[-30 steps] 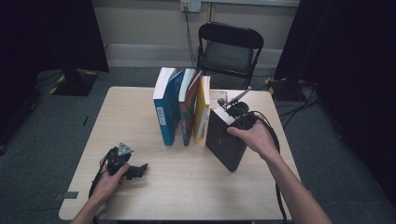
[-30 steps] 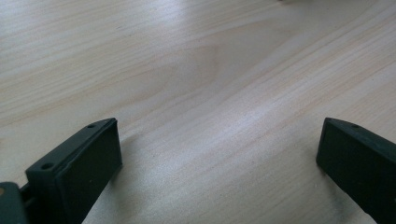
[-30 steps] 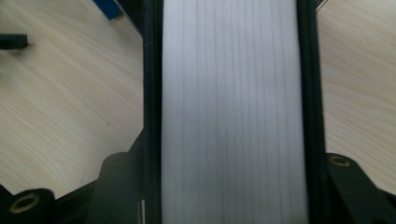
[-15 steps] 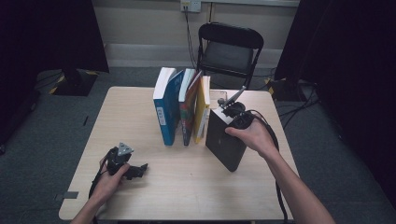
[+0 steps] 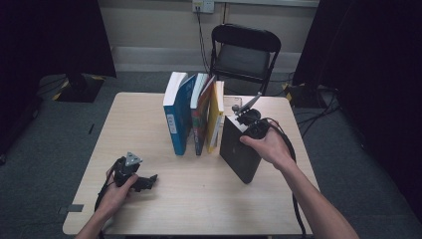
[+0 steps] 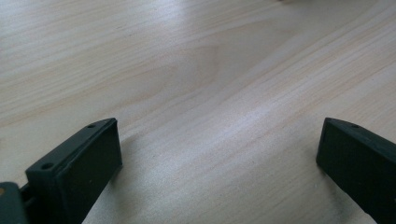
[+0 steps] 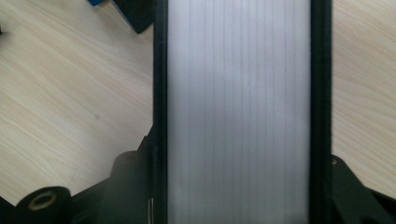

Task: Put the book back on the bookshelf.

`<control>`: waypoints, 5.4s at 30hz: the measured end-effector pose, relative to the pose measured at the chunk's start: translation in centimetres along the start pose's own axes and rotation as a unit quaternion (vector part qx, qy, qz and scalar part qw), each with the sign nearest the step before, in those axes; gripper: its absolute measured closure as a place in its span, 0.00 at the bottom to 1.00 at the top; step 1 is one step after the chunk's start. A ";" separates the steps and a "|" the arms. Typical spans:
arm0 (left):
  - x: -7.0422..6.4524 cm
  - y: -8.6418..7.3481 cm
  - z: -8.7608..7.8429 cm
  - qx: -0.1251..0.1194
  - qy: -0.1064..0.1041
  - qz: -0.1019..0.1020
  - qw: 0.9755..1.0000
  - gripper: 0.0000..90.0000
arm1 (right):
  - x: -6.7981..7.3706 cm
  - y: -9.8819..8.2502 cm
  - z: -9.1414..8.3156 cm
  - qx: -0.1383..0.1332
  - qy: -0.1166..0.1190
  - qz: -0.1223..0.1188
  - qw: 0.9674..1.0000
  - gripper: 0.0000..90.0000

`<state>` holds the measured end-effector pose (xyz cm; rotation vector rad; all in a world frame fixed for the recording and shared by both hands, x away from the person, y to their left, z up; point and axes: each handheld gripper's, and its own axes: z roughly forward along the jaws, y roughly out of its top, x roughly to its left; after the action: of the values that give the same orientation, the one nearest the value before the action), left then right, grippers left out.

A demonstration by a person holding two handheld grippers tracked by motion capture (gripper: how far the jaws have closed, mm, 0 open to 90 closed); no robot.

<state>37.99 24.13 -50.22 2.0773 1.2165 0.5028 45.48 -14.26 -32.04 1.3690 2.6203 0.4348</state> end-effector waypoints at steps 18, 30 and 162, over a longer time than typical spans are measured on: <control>0.0 0.0 0.0 0.000 0.000 0.000 1.000 0.00 | -0.1 1.3 -1.8 -0.030 -0.012 0.030 0.999 0.59; 0.0 0.0 0.0 -0.001 -0.002 -0.002 1.000 0.00 | -0.7 3.9 -1.4 -0.034 -0.025 0.069 0.997 0.59; -0.1 -0.1 0.0 -0.001 0.001 0.000 1.000 0.00 | -1.3 1.5 5.3 -0.311 -0.056 0.107 0.943 0.55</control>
<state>37.87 24.07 -50.22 2.0750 1.2161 0.5057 48.79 -13.51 -36.58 1.3854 1.9784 1.0678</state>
